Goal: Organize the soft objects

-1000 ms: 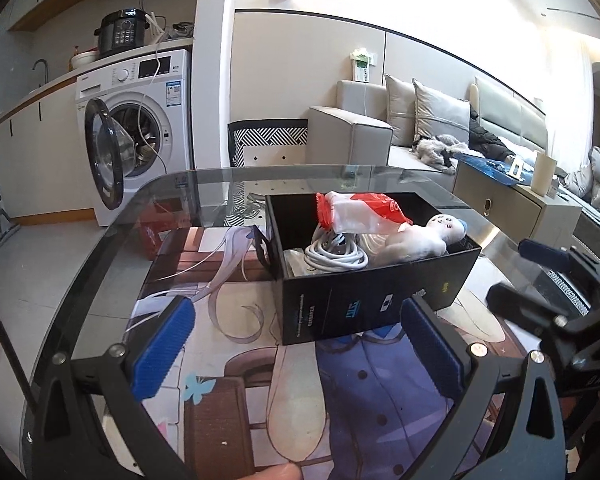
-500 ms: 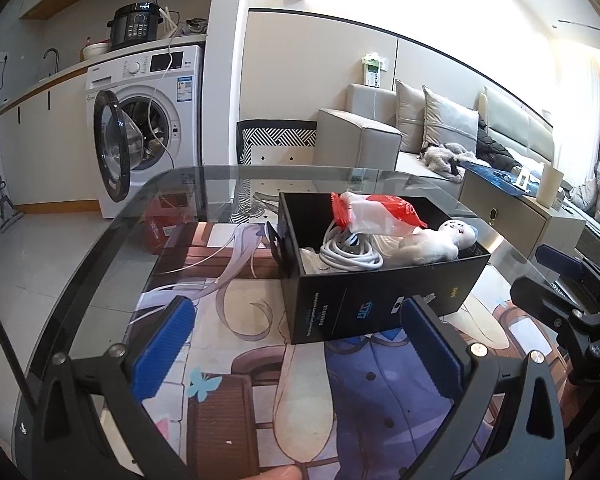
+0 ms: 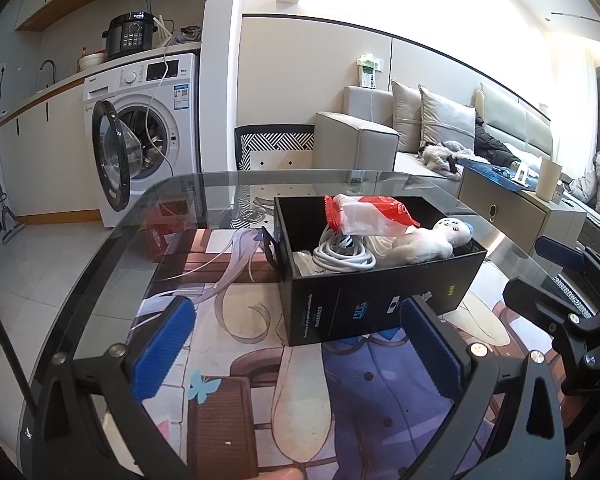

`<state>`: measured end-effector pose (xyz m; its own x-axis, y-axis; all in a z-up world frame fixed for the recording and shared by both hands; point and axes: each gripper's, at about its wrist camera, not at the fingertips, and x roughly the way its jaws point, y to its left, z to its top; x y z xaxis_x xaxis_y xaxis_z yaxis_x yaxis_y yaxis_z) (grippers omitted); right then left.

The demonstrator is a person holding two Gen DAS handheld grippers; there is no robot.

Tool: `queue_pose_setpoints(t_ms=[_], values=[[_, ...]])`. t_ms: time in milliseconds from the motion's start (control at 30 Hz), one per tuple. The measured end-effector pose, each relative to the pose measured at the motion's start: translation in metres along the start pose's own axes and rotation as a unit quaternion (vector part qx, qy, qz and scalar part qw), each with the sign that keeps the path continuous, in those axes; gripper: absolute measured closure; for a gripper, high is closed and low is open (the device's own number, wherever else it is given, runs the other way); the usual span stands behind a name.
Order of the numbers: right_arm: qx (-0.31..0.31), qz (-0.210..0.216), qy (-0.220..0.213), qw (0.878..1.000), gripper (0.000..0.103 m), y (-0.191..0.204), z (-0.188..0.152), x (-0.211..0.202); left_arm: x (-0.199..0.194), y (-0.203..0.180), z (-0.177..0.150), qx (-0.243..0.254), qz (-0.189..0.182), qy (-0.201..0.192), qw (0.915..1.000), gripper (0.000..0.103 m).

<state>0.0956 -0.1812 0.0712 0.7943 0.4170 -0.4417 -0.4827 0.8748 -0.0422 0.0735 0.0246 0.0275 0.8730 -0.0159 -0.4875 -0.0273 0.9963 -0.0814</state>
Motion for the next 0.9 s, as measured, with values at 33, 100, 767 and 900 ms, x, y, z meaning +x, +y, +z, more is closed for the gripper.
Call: queue_pose_setpoints(t_ms=[33, 100, 767, 900], values=[[0.0, 0.0, 0.0, 1.0, 0.001, 0.0014, -0.0003, 0.0001, -0.0004, -0.0001, 0.0, 0.0, 0.0, 0.0, 1.0, 0.0], [-0.001, 0.0, 0.0, 1.0, 0.001, 0.0004, -0.0004, -0.0001, -0.0011, -0.0001, 0.0004, 0.001, 0.0, -0.001, 1.0, 0.0], [0.0, 0.0, 0.002, 1.0, 0.001, 0.0005, -0.0005, -0.0003, -0.0021, -0.0002, 0.0009, 0.001, 0.0, -0.002, 1.0, 0.0], [0.0, 0.0, 0.002, 1.0, 0.001, 0.0002, -0.0004, -0.0002, -0.0017, -0.0004, 0.0004, 0.0, 0.0, -0.001, 1.0, 0.0]])
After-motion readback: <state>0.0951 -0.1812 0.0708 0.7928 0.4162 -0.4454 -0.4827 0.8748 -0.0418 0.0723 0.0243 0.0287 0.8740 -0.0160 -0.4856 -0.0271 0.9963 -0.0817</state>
